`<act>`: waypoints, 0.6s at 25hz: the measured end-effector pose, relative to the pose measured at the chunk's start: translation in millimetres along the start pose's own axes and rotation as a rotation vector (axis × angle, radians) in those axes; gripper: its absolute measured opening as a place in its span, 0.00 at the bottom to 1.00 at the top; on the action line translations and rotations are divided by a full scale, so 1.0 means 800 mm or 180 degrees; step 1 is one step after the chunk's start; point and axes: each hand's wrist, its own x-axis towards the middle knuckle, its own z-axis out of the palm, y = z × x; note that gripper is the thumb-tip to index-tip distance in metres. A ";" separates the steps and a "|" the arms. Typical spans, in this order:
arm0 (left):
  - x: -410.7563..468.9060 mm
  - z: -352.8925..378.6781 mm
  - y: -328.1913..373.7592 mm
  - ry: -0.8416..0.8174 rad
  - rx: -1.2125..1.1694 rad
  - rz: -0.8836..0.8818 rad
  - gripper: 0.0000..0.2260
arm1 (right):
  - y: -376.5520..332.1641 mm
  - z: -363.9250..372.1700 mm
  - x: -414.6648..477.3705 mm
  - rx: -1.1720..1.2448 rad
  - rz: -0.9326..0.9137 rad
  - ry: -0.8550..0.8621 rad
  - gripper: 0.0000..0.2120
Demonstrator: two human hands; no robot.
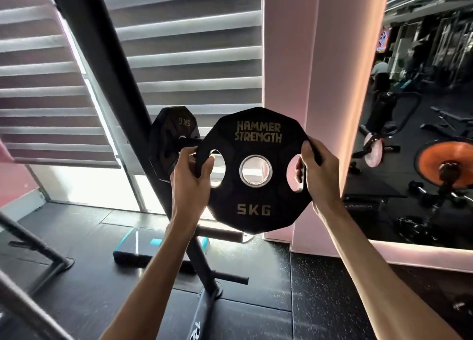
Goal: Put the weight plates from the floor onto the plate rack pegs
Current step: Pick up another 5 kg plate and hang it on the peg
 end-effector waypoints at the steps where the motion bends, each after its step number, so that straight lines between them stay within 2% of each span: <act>1: 0.006 0.005 -0.005 0.0055 0.0048 -0.0031 0.10 | 0.010 0.006 0.011 0.0036 0.0025 -0.0071 0.12; 9: 0.057 0.067 -0.041 0.0659 0.0531 -0.0283 0.13 | 0.102 0.049 0.126 0.0352 0.0096 -0.0678 0.12; 15: 0.068 0.116 -0.041 0.1203 0.0885 -0.0452 0.09 | 0.173 0.085 0.209 0.0574 0.0321 -0.1273 0.11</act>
